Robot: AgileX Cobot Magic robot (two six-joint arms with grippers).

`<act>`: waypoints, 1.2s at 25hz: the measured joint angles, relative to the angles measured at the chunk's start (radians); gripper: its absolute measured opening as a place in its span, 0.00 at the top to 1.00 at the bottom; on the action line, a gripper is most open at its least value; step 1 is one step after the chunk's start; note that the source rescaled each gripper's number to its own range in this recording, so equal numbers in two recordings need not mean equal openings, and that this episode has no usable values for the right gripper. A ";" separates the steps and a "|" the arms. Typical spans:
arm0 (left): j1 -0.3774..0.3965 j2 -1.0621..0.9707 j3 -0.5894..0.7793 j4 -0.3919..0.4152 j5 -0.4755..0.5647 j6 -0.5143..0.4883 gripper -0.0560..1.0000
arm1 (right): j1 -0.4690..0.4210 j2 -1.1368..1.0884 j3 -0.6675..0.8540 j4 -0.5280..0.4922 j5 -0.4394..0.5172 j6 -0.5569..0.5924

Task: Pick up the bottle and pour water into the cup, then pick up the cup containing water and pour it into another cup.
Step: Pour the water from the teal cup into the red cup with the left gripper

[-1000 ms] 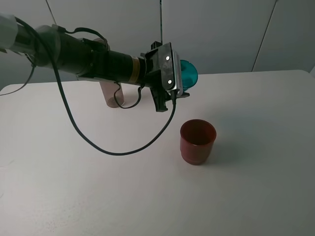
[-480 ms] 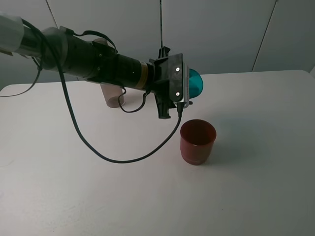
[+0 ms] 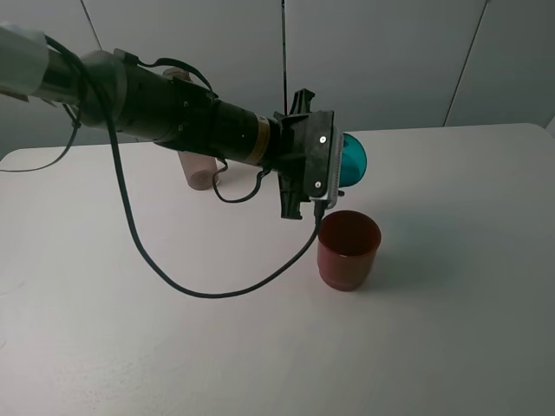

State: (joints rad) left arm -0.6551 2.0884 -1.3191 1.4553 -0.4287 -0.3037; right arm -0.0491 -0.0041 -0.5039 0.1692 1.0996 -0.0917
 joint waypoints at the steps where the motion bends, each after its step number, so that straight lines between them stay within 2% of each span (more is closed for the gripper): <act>1: -0.002 0.000 0.000 0.009 0.000 0.000 0.87 | 0.000 0.000 0.000 0.000 0.000 0.000; 12: -0.006 0.000 0.000 0.097 0.002 0.020 0.87 | 0.000 0.000 0.000 0.000 0.000 0.000; 23: -0.014 0.000 0.000 0.118 -0.002 0.052 0.87 | 0.000 0.000 0.000 0.000 0.000 0.000; 30: -0.014 0.000 0.000 0.118 -0.002 0.116 0.87 | 0.000 0.000 0.000 0.000 0.000 0.000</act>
State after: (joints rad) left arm -0.6695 2.0884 -1.3191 1.5732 -0.4309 -0.1874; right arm -0.0491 -0.0041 -0.5039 0.1692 1.0996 -0.0917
